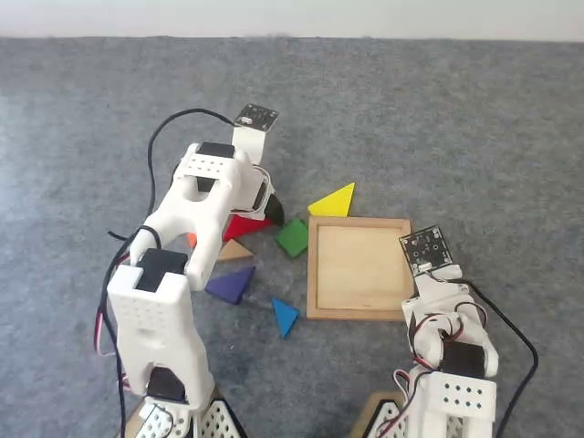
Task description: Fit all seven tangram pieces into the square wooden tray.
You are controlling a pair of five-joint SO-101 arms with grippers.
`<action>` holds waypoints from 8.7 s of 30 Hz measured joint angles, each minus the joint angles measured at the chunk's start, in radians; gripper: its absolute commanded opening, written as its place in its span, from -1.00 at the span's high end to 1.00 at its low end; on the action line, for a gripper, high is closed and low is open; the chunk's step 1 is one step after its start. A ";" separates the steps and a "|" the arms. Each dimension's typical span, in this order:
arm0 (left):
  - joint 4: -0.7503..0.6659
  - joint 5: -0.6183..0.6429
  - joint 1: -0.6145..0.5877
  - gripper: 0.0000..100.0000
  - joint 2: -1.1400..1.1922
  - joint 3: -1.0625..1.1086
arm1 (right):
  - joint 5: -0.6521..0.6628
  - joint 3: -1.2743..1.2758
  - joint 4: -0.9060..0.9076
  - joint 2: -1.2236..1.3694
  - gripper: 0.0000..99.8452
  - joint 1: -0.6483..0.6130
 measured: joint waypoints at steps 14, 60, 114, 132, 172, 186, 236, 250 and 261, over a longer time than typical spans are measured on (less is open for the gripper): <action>0.068 -0.002 0.005 0.50 -0.098 -0.009 | 0.000 0.000 0.000 0.000 0.92 0.000; 0.173 0.023 0.138 0.73 -0.055 -0.052 | 0.000 0.000 0.000 0.000 0.92 0.000; 0.167 -0.215 0.121 0.85 -0.130 0.091 | 0.000 0.000 0.000 0.000 0.92 0.000; 0.180 -0.186 0.100 0.45 -0.468 0.307 | 0.000 0.000 0.000 0.000 0.92 0.000; 0.129 0.046 0.074 0.33 0.018 -0.021 | 0.000 0.000 0.000 0.000 0.92 0.000; 0.219 0.106 0.095 0.83 0.146 -0.281 | 0.000 0.000 0.000 0.000 0.92 0.000; 0.109 -0.216 0.049 0.55 -0.192 0.226 | 0.000 0.000 0.000 0.000 0.92 0.000; 0.305 -0.233 0.166 0.98 -0.141 0.089 | 0.000 0.000 0.000 0.000 0.92 0.000; 0.430 -0.216 0.295 0.98 -0.351 0.138 | 0.000 0.000 0.000 0.000 0.92 0.000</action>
